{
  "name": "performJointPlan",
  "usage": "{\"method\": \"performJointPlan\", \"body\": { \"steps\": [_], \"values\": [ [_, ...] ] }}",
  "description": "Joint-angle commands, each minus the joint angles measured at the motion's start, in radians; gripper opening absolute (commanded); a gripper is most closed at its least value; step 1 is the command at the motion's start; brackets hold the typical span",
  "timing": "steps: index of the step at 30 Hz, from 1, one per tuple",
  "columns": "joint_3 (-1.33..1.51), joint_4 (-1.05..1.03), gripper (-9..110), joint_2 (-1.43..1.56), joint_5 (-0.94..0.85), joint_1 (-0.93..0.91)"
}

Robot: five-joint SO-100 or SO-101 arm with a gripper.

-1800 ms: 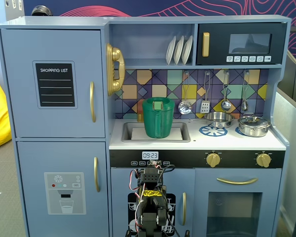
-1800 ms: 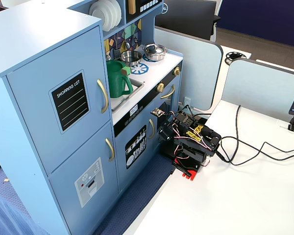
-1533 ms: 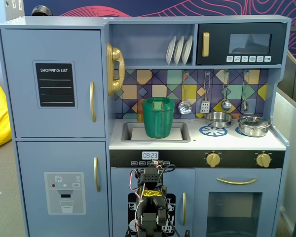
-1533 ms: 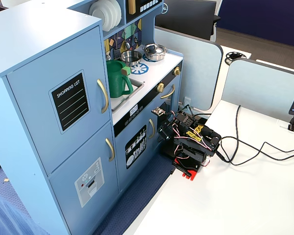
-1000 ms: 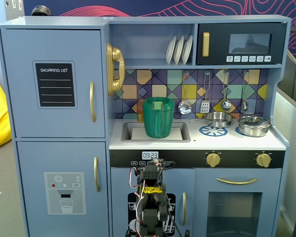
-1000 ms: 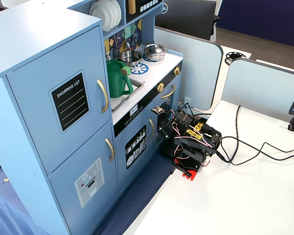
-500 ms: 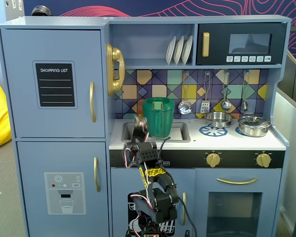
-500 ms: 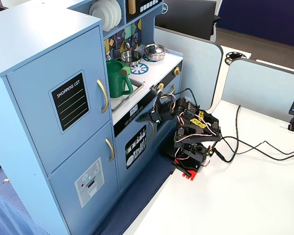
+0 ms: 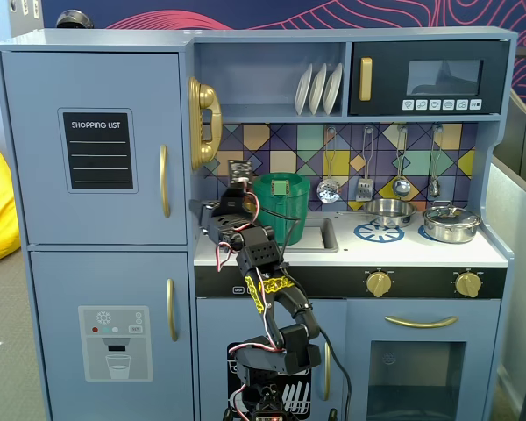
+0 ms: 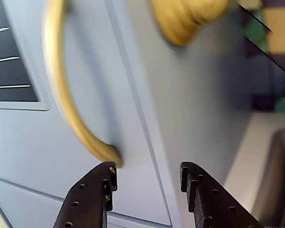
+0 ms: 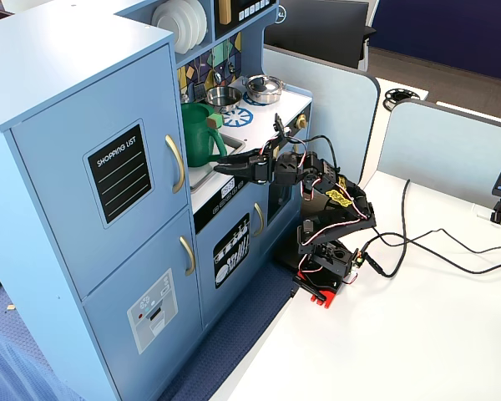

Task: Open the left cabinet door

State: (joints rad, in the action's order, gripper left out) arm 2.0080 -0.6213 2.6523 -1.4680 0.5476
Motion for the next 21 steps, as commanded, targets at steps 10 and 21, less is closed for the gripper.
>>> {"method": "performJointPlan", "body": {
  "steps": [10, 21],
  "values": [
    [-0.077, 0.098, 11, -0.069, -0.319, 0.101],
    [-0.118, 0.135, 20, -0.163, -0.288, 0.078]
  ]
}}
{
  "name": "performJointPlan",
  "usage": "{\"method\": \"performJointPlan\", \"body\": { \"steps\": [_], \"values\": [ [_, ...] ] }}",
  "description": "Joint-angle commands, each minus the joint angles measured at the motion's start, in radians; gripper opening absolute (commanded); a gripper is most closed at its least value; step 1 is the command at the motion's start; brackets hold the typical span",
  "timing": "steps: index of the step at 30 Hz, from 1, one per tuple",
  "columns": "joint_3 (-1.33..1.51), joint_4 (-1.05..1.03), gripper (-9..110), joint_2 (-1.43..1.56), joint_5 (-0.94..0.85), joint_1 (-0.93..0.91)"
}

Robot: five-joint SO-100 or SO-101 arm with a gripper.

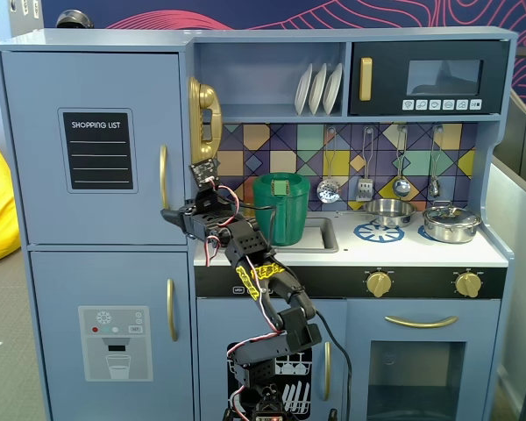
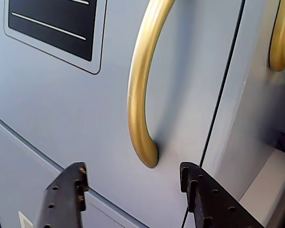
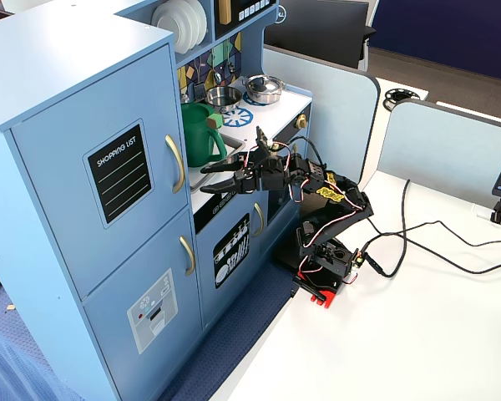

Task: Open the left cabinet door

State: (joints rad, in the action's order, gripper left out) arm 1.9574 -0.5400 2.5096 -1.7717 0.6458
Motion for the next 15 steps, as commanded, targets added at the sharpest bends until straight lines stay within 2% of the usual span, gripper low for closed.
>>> {"method": "performJointPlan", "body": {
  "steps": [1, 10, 15],
  "values": [
    [-0.072, 0.063, 21, -0.031, 0.012, -0.017],
    [-0.094, 0.281, 19, -0.144, 0.018, 0.02],
    [-0.097, 0.327, 18, -0.19, 0.011, 0.026]
  ]
}}
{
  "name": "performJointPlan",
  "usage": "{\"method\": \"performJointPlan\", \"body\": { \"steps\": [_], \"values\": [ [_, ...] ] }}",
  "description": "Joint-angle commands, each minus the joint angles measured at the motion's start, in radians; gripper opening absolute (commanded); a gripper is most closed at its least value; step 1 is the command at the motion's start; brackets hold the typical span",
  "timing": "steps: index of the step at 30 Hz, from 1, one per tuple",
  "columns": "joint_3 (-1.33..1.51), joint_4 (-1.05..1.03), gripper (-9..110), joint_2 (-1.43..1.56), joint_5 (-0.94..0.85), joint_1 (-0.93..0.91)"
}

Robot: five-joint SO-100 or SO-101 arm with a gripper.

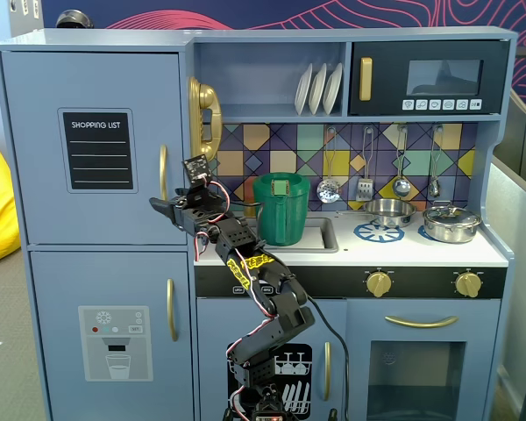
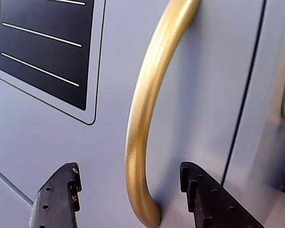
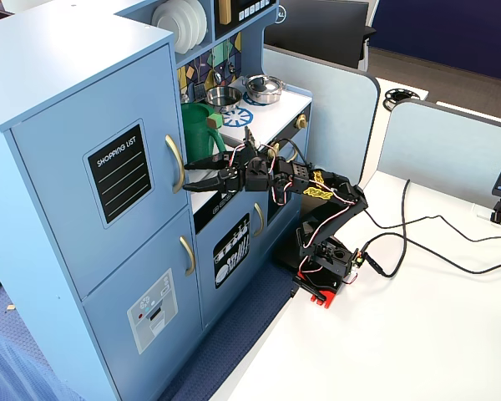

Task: Open the left cabinet door

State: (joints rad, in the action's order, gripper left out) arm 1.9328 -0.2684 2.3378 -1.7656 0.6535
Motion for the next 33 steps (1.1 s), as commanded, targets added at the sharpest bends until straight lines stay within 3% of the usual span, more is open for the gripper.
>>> {"method": "performJointPlan", "body": {
  "steps": [1, 19, 33],
  "values": [
    [-0.072, 0.061, 18, -0.025, 0.0, 0.023],
    [0.06, 0.202, 15, 0.02, -0.282, 0.348],
    [0.302, 0.166, 14, 0.394, -0.301, 0.249]
  ]
}}
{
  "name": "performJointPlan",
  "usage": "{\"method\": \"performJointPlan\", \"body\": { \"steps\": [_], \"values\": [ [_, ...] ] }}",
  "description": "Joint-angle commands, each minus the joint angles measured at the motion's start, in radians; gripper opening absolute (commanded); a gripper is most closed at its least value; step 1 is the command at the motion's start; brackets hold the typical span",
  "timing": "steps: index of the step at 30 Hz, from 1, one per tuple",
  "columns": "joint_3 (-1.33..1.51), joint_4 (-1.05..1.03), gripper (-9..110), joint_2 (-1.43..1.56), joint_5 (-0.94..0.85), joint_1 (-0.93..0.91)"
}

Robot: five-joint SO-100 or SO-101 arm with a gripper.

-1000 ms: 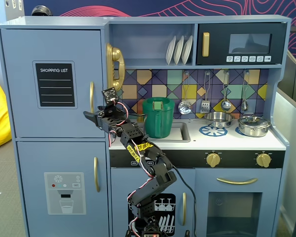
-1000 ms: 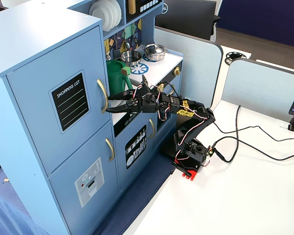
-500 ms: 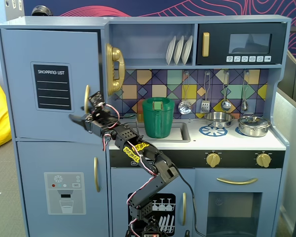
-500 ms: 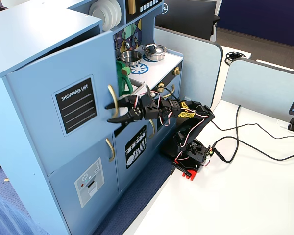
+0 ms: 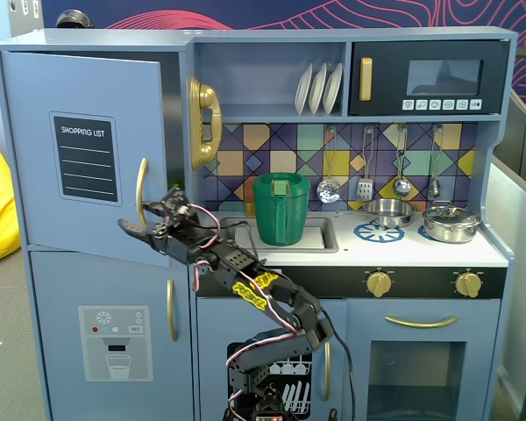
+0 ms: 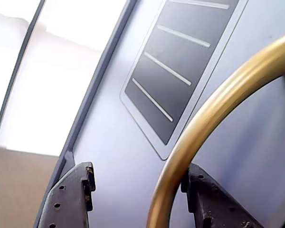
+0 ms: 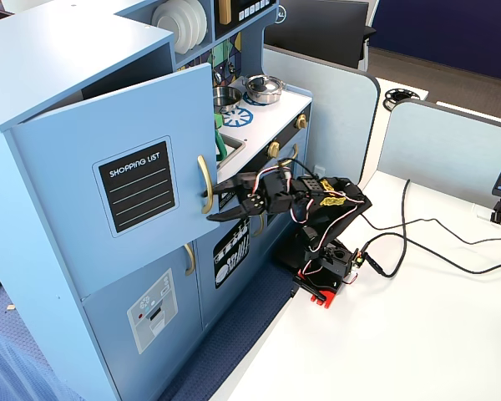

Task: Open the left cabinet door

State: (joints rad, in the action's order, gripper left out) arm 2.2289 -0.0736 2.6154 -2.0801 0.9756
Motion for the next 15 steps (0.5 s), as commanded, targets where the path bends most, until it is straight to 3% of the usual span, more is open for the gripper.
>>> {"method": "performJointPlan", "body": {
  "steps": [1, 8, 15],
  "values": [
    [0.012, -0.049, 14, 0.144, 0.023, -0.098],
    [-0.014, -0.218, 13, 0.296, 0.103, -0.279],
    [-0.046, -0.287, 12, 0.265, 0.158, -0.413]
  ]
}}
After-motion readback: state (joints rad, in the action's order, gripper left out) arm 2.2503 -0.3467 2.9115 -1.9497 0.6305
